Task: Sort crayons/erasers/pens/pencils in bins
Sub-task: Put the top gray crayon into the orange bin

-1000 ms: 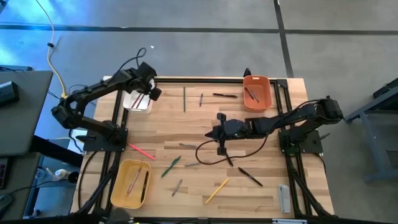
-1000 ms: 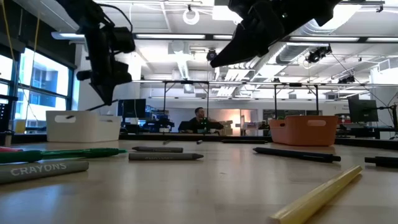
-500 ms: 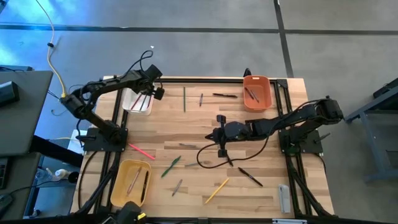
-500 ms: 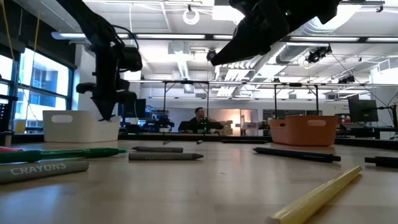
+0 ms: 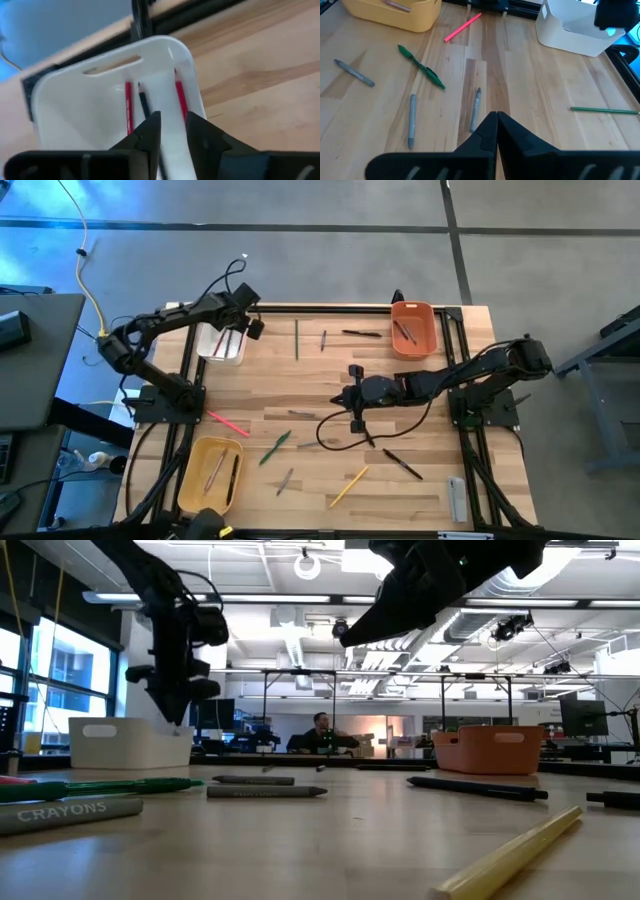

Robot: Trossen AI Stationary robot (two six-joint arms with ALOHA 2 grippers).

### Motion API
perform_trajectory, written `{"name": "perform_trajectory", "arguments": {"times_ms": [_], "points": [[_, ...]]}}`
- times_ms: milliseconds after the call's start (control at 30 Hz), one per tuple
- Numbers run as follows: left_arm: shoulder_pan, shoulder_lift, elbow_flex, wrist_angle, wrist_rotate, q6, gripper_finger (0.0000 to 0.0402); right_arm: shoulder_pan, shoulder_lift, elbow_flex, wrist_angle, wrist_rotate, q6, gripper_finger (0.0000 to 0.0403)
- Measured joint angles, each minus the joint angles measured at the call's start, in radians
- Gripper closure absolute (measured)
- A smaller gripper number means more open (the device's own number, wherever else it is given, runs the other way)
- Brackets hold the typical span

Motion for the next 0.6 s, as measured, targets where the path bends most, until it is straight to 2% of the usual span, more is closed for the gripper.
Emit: {"name": "perform_trajectory", "arguments": {"times_ms": [100, 233, 433, 600], "points": [[-0.038, -0.073, 0.0, -0.022, -0.039, 0.005, 0.0317, 0.0, 0.0, 0.0, 0.0, 0.0, 0.021, 0.0403], [-0.152, -0.226, -0.03, -0.012, -0.063, 0.004, 0.0338, -0.004, 0.0, 0.0, 0.0, 0.0, 0.029, 0.0403], [-0.406, -0.513, -0.168, 0.158, -0.075, 0.03, 0.0391, -0.024, 0.0, 0.0, 0.021, 0.0, 0.045, 0.0403], [-0.614, -0.736, -0.302, 0.284, -0.079, 0.031, 0.0397, -0.039, 0.0, 0.0, 0.06, -0.005, 0.045, 0.0403]]}}
